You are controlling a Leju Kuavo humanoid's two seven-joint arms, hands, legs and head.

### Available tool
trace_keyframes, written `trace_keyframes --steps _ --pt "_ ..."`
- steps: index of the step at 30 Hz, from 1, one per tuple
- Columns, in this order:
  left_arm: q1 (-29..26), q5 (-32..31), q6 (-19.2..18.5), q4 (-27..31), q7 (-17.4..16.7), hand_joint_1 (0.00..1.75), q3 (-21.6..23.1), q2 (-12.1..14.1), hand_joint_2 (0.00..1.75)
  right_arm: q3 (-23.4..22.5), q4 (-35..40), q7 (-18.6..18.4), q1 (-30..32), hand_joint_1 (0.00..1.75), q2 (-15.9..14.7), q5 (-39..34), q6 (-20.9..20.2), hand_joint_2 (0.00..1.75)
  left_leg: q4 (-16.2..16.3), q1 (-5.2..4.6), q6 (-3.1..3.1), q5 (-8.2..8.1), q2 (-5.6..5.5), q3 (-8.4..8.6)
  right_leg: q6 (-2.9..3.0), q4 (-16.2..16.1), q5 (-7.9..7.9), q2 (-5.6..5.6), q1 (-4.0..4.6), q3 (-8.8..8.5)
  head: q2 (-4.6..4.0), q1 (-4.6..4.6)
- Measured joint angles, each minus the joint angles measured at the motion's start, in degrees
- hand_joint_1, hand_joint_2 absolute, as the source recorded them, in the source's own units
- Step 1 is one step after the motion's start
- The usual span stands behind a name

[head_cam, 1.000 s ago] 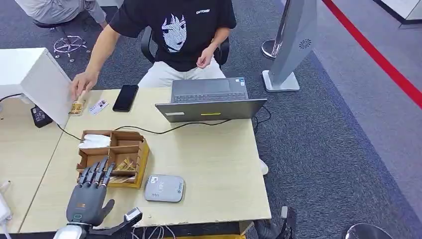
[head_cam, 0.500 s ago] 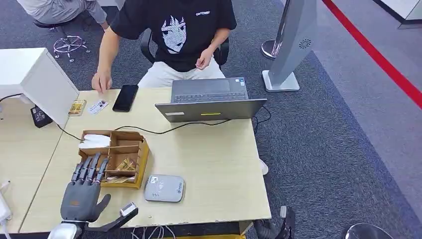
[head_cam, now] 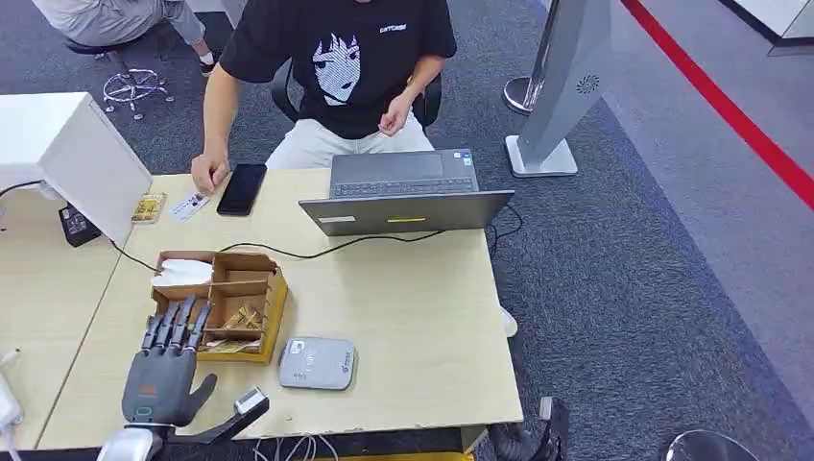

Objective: Pass the card to the sensor for recognition and then transmit it.

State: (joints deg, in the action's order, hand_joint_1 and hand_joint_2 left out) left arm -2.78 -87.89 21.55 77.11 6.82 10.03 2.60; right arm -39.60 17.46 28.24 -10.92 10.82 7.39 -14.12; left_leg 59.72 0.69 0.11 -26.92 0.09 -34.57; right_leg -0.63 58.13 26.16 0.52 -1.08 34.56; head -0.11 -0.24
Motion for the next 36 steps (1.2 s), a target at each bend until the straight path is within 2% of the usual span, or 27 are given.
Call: trace_keyframes --steps 36 --pt "0.4 -0.1 0.7 -1.3 1.0 0.0 0.0 -1.5 1.75 0.6 0.0 0.0 0.1 0.0 0.1 0.0 -0.1 1.75 0.0 0.01 0.0 0.0 0.05 0.02 0.01 0.0 -0.01 0.05 0.01 0.01 0.0 0.0"
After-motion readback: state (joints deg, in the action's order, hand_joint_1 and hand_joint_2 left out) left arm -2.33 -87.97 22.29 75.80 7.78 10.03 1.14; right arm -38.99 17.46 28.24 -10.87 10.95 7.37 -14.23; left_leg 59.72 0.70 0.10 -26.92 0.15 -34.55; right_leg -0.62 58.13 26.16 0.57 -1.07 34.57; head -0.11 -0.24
